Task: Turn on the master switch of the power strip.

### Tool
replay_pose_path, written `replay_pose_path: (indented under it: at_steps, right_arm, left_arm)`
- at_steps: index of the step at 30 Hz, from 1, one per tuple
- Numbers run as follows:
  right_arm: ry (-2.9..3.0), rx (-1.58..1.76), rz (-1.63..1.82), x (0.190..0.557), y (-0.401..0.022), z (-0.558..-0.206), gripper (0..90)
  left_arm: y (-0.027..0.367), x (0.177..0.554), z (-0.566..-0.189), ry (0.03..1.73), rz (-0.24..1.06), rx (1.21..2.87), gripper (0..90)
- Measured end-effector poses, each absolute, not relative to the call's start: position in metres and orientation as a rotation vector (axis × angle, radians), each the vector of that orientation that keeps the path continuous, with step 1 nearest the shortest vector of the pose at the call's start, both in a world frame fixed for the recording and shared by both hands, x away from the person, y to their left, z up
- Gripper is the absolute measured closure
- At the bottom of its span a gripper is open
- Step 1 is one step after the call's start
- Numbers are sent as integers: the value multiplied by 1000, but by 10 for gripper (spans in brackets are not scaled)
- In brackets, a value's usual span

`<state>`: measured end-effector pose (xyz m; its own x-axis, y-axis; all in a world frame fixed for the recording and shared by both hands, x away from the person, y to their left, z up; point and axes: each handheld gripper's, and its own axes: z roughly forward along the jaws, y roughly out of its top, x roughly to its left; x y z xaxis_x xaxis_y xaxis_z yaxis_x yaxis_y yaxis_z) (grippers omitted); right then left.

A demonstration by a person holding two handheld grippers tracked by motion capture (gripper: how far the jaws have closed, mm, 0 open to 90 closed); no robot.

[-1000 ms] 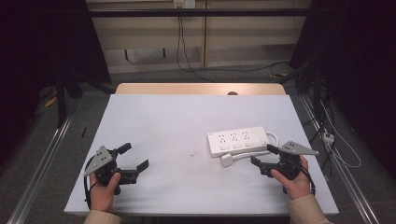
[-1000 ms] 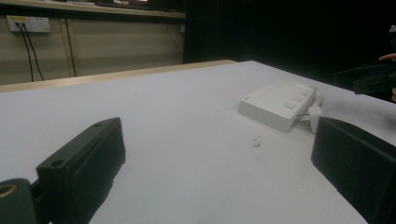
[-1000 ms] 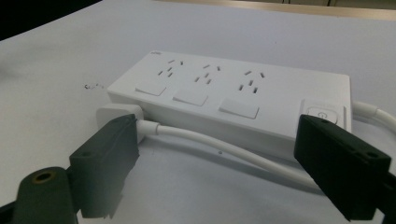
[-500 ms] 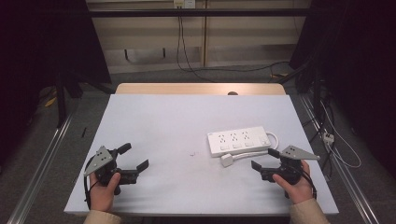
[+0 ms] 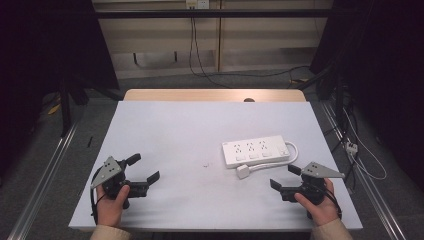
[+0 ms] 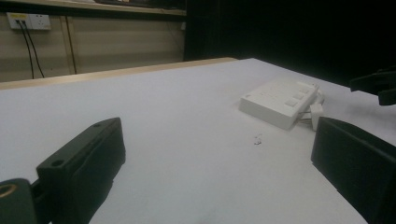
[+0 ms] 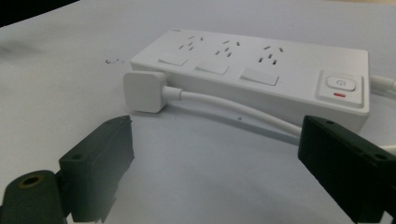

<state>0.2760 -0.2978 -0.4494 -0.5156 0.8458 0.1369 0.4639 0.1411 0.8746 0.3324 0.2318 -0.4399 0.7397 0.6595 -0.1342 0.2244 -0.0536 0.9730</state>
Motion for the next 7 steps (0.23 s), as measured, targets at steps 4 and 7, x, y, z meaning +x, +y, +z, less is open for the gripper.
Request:
replay_pose_path:
  at_steps: [4,7]
  right_arm:
    - [2048,1253,1318,275,-298,-452,90]
    - [2053,1266,1312,276,-300,-453,83]
  left_arm:
    - [232,333,-440,728,410,1630,27]
    - [232,334,-441,734,406,1631,27]
